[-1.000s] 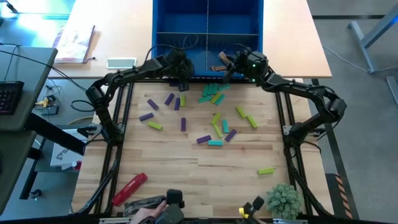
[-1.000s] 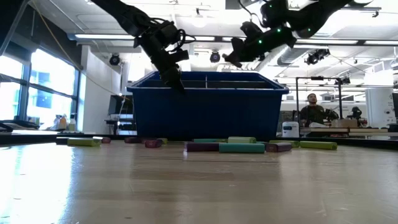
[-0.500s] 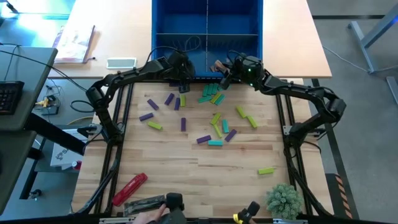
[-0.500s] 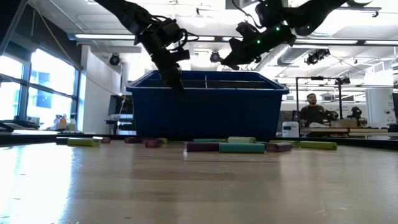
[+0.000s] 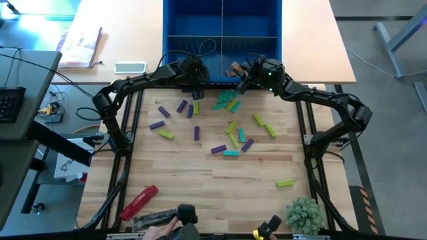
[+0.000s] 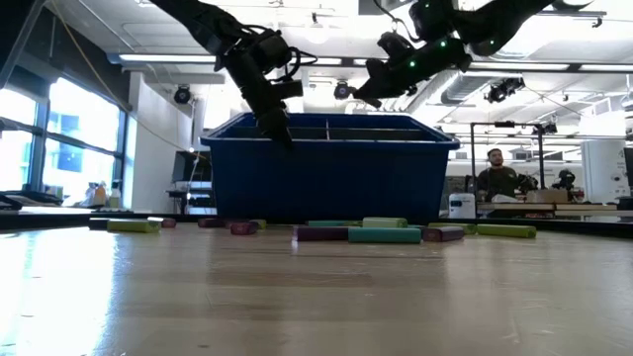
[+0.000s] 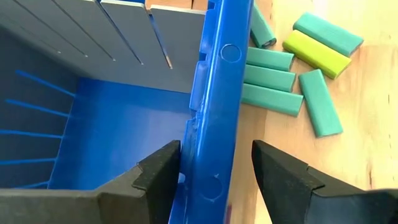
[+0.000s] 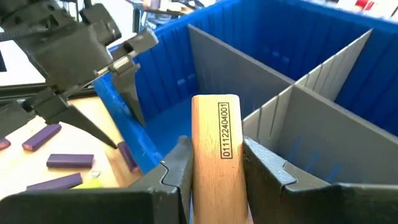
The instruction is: Sort blocks
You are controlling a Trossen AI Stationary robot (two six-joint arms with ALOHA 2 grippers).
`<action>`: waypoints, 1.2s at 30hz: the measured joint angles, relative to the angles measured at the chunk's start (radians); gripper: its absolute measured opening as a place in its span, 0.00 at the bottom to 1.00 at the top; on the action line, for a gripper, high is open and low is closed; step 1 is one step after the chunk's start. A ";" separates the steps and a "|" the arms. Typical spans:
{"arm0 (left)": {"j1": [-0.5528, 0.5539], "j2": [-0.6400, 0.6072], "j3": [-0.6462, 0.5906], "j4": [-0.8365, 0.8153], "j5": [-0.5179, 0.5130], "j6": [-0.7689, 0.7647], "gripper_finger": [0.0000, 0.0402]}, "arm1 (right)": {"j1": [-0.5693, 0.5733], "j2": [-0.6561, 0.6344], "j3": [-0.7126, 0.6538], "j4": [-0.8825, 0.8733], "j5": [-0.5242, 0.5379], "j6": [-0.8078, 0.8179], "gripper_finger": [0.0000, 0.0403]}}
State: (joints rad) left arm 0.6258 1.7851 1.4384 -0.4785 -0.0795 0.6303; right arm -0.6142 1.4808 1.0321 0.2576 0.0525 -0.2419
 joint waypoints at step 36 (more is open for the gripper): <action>-0.014 0.002 0.000 0.005 -0.039 -0.102 0.45 | -0.145 -0.114 0.035 -0.112 0.036 0.240 0.22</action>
State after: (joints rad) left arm 0.6121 1.7870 1.4384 -0.4740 -0.1181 0.5282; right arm -0.7589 1.3671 1.0672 0.1456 0.0882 -0.0015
